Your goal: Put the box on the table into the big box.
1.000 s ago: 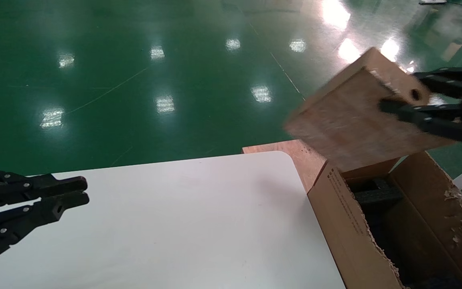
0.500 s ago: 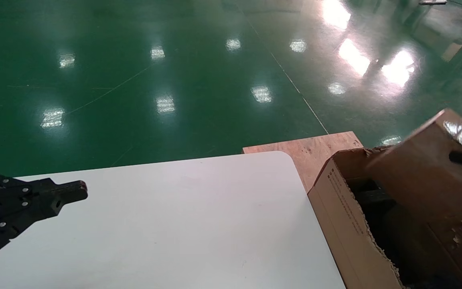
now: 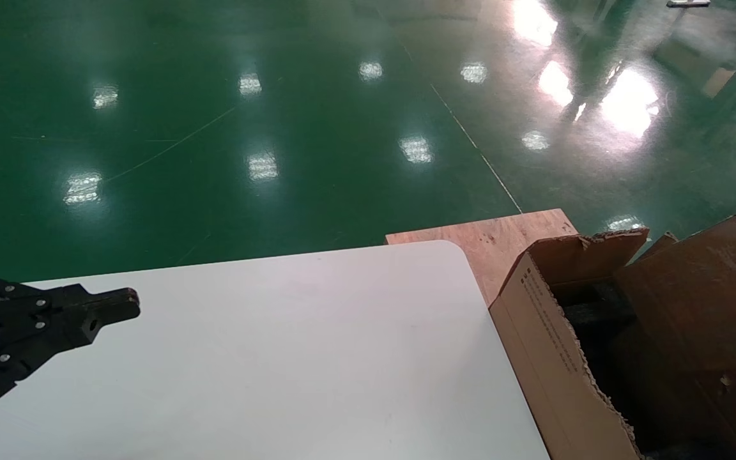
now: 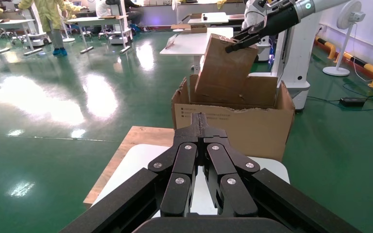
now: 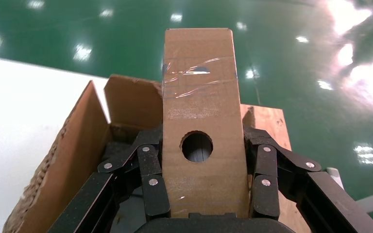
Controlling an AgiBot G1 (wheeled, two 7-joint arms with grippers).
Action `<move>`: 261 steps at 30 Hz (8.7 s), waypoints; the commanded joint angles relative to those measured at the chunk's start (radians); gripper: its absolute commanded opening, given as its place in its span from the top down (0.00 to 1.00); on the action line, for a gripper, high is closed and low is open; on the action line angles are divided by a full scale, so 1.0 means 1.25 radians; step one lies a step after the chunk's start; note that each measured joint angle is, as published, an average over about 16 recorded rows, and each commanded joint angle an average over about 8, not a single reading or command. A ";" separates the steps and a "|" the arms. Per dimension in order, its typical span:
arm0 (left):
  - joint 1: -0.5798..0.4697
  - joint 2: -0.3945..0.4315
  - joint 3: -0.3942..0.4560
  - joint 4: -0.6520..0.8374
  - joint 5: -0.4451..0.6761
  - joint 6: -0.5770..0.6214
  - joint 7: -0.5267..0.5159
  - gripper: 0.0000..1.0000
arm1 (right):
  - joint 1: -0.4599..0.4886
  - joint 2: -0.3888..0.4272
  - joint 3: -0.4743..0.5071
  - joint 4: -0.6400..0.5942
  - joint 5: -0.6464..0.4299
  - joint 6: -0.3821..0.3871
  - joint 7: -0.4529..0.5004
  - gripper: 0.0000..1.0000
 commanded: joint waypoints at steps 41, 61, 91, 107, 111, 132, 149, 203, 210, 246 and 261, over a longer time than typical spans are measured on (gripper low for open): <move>0.000 0.000 0.000 0.000 0.000 0.000 0.000 1.00 | 0.296 -0.055 -0.495 -0.187 0.154 0.015 -0.069 1.00; 0.000 0.000 0.000 0.000 0.000 0.000 0.000 1.00 | 0.488 -0.080 -0.698 -0.254 0.173 0.001 -0.069 1.00; 0.000 0.000 0.001 0.000 0.000 0.000 0.000 1.00 | 0.750 -0.040 -0.809 -0.301 -0.059 0.022 0.014 1.00; 0.000 0.000 0.001 0.000 -0.001 0.000 0.000 1.00 | 0.804 -0.020 -0.792 -0.274 -0.208 0.049 0.080 1.00; 0.000 0.000 0.001 0.000 -0.001 0.000 0.000 0.94 | 0.807 -0.019 -0.790 -0.266 -0.231 0.057 0.091 1.00; 0.000 0.000 0.001 0.000 -0.001 0.000 0.001 0.00 | 0.810 -0.030 -0.777 -0.256 -0.282 0.075 0.111 1.00; 0.000 -0.001 0.001 0.000 -0.001 -0.001 0.001 0.00 | 0.798 -0.065 -0.764 -0.270 -0.287 0.075 0.087 0.00; 0.000 -0.001 0.001 0.000 -0.001 -0.001 0.001 0.00 | 0.781 -0.209 -0.669 0.059 -0.240 0.105 -0.095 0.00; 0.000 -0.001 0.001 0.000 -0.001 -0.001 0.001 0.00 | 0.772 -0.263 -0.670 0.141 -0.184 0.145 -0.132 0.00; 0.000 -0.001 0.001 0.001 -0.001 -0.001 0.001 0.00 | 0.320 -0.424 -0.051 0.171 -0.287 -0.040 0.016 0.00; 0.000 -0.001 0.001 0.001 -0.001 -0.001 0.001 0.00 | -0.032 -0.549 0.434 0.194 -0.369 -0.186 0.132 0.00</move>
